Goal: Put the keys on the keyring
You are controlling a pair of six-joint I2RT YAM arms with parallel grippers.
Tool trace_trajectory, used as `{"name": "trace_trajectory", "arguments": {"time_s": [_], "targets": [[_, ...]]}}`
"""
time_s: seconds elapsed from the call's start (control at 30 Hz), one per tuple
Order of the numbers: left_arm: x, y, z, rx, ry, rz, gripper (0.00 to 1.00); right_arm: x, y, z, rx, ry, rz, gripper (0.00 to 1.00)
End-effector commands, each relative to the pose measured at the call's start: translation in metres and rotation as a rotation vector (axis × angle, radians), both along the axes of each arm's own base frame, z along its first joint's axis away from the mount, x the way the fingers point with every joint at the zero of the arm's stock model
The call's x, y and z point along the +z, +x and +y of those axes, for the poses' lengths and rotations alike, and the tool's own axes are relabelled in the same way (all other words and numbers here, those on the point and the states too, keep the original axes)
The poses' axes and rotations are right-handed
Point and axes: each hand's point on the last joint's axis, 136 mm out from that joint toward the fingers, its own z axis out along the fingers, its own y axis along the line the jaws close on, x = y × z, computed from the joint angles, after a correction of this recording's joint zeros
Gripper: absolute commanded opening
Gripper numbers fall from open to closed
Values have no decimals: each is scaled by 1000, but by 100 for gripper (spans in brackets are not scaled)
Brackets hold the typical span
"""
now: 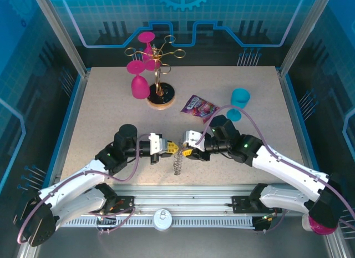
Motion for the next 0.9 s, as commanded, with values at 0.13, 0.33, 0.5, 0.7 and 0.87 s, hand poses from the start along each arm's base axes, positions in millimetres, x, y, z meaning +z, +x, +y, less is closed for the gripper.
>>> {"name": "trace_trajectory", "arguments": {"time_s": [0.13, 0.33, 0.5, 0.7, 0.87], "targets": [[12, -1, -3, -5, -58, -13, 0, 5, -1, 7, 14, 39, 15, 18], [27, 11, -4, 60, -136, 55, 0, -1, 4, 16, 8, 1, -11, 4], [40, 28, -2, 156, -202, 144, 0, -3, 8, 25, -12, -19, -79, 0], [37, 33, 3, 209, -227, 172, 0, 6, 26, 14, -145, 25, -136, 26], [35, 25, 1, 170, -242, 171, 0, 5, 23, 5, -173, 73, -97, 40]]}}
